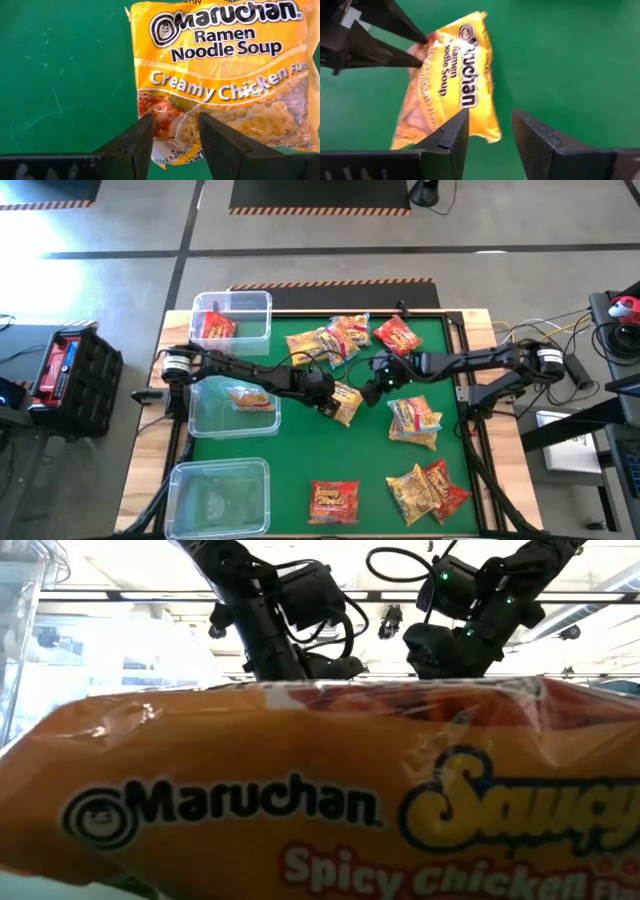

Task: Sort Maruchan noodles
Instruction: Put the middle yellow noodle pack into the bottom transparent bin

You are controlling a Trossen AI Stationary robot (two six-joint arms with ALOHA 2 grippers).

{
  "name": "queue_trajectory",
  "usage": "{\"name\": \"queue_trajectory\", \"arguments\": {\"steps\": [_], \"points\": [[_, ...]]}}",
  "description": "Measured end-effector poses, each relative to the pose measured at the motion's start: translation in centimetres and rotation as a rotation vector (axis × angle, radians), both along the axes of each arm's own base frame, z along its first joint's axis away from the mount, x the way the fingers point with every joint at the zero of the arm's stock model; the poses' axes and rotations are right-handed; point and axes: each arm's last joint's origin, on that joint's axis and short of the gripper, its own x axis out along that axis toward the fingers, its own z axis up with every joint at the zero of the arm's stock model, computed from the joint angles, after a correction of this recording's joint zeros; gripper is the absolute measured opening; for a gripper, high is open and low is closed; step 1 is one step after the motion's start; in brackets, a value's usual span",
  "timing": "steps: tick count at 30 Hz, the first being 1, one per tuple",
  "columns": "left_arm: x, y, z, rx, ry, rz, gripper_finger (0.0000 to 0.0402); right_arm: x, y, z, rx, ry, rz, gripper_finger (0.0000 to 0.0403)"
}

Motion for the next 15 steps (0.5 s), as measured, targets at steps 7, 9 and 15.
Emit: {"name": "queue_trajectory", "arguments": {"steps": [7, 9, 15], "points": [[0.0, 0.1, -0.1, 0.019, 0.005, -0.026, 0.0139, 0.3, -0.5, -1.2, 0.104, 0.017, -0.013, 0.017], [-0.1, 0.1, -0.2, 0.019, 0.007, -0.027, 0.0139, 0.5, -0.6, -1.3, 0.109, 0.007, -0.024, 0.0182], [-0.1, 0.1, -0.2, 0.028, 0.012, -0.045, 0.0139, 1.0, -1.0, -2.0, 0.128, -0.006, -0.057, 0.0207]]}}
